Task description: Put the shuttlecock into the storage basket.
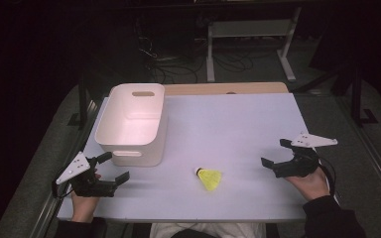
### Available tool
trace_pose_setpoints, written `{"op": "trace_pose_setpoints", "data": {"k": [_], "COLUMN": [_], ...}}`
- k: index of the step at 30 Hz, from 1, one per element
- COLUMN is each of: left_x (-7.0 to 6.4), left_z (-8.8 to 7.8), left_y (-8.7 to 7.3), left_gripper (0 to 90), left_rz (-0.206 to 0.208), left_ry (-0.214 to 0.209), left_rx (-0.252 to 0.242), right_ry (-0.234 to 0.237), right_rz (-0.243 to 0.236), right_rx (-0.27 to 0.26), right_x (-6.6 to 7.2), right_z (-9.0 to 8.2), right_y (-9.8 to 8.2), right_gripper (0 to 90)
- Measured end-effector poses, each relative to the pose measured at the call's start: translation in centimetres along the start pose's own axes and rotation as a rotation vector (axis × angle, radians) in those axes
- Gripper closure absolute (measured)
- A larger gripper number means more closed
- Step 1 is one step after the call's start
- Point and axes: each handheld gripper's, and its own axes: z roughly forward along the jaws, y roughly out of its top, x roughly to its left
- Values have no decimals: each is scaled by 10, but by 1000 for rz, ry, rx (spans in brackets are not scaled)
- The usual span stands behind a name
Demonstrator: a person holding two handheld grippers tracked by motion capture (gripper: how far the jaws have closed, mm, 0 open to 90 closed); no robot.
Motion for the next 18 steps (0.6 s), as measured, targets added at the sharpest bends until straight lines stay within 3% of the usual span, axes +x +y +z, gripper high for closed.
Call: {"op": "trace_pose_setpoints", "data": {"k": [18], "left_x": [-1], "left_z": [0], "left_y": [-1], "left_gripper": [0], "left_rz": [6], "left_ry": [3], "left_rx": [9], "right_ry": [9], "right_rz": [-10], "right_rx": [19], "right_x": [3], "right_z": [1], "right_y": [2], "right_gripper": [0]}}
